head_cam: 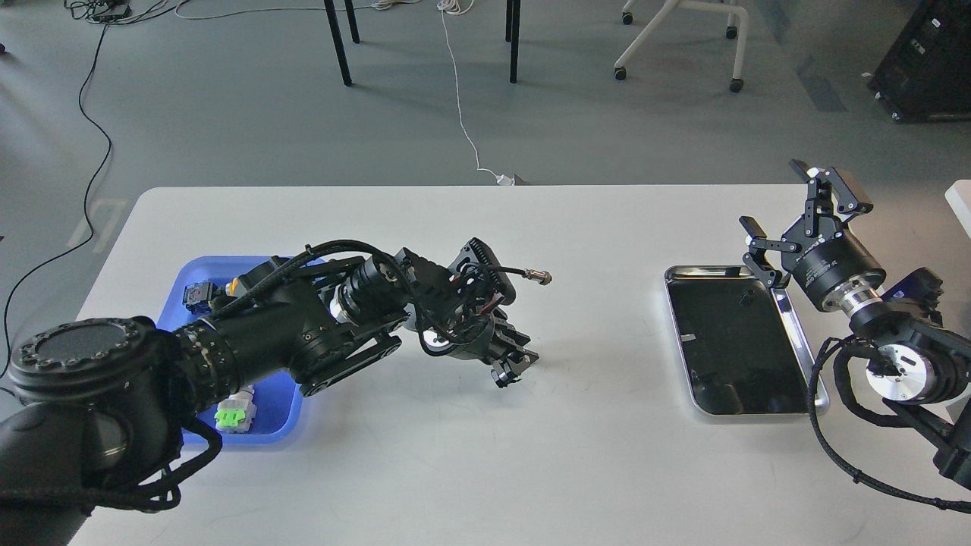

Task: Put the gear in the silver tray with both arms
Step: 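Carry the black gear with the left gripper toward the table center, then release the gear on the table and lift the left gripper away, then reach the right gripper down to the black gear and grasp it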

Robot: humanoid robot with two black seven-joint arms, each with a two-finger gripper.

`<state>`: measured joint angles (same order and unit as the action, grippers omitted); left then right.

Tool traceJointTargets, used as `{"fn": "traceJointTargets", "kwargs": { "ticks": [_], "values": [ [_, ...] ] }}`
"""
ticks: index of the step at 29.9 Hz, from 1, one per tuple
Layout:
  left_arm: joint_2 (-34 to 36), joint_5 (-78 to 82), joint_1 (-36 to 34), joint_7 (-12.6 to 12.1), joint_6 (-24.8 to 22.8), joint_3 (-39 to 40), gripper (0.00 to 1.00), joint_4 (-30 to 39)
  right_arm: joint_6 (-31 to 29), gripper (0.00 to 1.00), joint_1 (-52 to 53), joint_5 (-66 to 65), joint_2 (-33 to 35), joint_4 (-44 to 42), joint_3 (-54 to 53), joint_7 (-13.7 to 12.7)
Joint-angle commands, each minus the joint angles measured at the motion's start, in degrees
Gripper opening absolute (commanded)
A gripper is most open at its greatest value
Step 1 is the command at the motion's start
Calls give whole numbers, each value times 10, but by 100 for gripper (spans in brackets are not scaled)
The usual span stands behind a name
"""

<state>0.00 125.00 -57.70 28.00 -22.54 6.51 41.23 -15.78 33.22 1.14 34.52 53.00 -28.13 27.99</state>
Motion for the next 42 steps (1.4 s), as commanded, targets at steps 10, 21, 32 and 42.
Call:
{"fn": "traceJointTargets", "kwargs": {
  "ticks": [10, 21, 32, 42],
  "values": [
    [0, -85, -49, 0, 12, 88, 92, 16, -5, 99, 5, -14, 1, 11, 10, 0],
    [155, -685, 43, 0, 10, 169, 98, 92, -6, 99, 37, -255, 28, 65, 31, 0],
    [214, -757, 270, 0, 10, 409, 98, 184, -7, 99, 313, -619, 47, 119, 307, 0],
    [243, -815, 305, 0, 11, 455, 98, 224, 3, 98, 504, -758, -104, 119, 569, 0]
  ]
}}
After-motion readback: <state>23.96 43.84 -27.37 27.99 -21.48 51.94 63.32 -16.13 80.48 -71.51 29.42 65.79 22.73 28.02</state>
